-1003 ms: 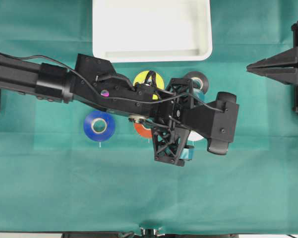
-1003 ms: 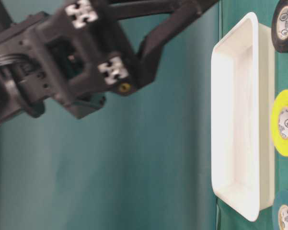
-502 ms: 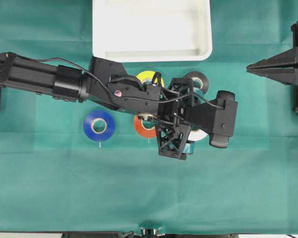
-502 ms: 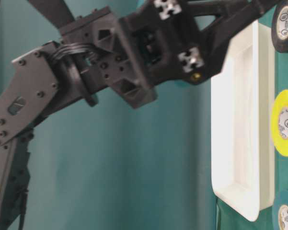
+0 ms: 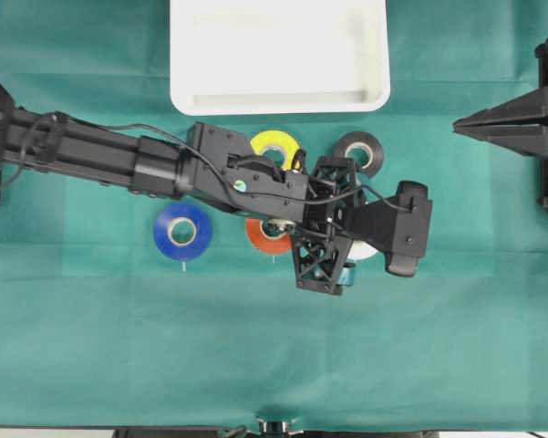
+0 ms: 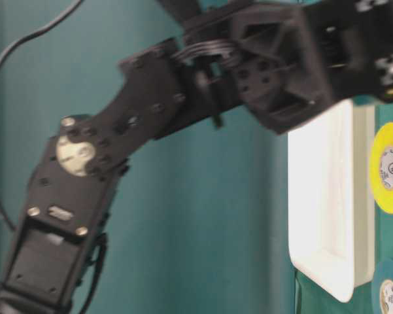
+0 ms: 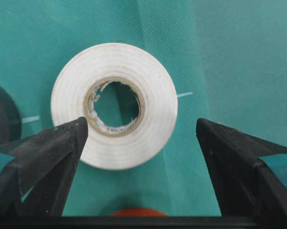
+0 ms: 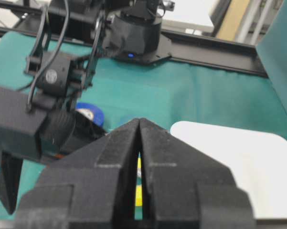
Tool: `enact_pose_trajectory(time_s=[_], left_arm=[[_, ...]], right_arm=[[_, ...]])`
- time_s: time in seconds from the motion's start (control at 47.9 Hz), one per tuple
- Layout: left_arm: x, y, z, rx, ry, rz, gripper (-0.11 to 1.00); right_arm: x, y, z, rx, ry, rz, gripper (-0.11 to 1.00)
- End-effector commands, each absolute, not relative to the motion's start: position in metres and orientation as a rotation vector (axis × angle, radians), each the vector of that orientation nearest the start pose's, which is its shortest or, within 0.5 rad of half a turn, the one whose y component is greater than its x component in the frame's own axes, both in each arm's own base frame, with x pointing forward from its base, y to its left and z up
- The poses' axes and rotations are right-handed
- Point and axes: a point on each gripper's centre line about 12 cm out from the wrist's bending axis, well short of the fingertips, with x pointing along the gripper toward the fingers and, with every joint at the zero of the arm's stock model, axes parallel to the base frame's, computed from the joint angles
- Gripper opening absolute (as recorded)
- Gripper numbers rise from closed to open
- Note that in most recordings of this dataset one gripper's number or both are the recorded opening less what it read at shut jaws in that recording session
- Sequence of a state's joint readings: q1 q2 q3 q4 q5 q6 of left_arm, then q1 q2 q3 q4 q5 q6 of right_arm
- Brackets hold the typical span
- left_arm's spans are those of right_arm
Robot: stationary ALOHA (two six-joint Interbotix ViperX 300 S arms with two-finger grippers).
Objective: Place the tape from the fixed location into the white case.
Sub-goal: 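Lower the open left gripper over the white tape roll's core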
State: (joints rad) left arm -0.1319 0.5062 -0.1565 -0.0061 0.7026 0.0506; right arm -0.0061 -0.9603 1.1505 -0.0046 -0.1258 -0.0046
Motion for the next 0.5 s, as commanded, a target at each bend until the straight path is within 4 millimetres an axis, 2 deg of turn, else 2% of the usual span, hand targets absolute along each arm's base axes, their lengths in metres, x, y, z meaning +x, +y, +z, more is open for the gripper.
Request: enact_pose_trajectory(time_s=[0.0,0.313,0.481], left_arm=[[0.537,-0.073,0.165,0.106,1.010,-0.148,0.99],[0.541,-0.073,0.141,0.109,1.028,-0.147,0.99],[0.542,-0.073,0.136,0.107,1.030,-0.148,0.99]], right_arm=[[0.204,-0.001,0.295,-0.012,0.038,-0.007,0.00],[0.204,-0.002,0.294,-0.014,0.045,-0.008,0.00],[0.204,-0.002,0.294,-0.014,0.045,-0.008,0.00]])
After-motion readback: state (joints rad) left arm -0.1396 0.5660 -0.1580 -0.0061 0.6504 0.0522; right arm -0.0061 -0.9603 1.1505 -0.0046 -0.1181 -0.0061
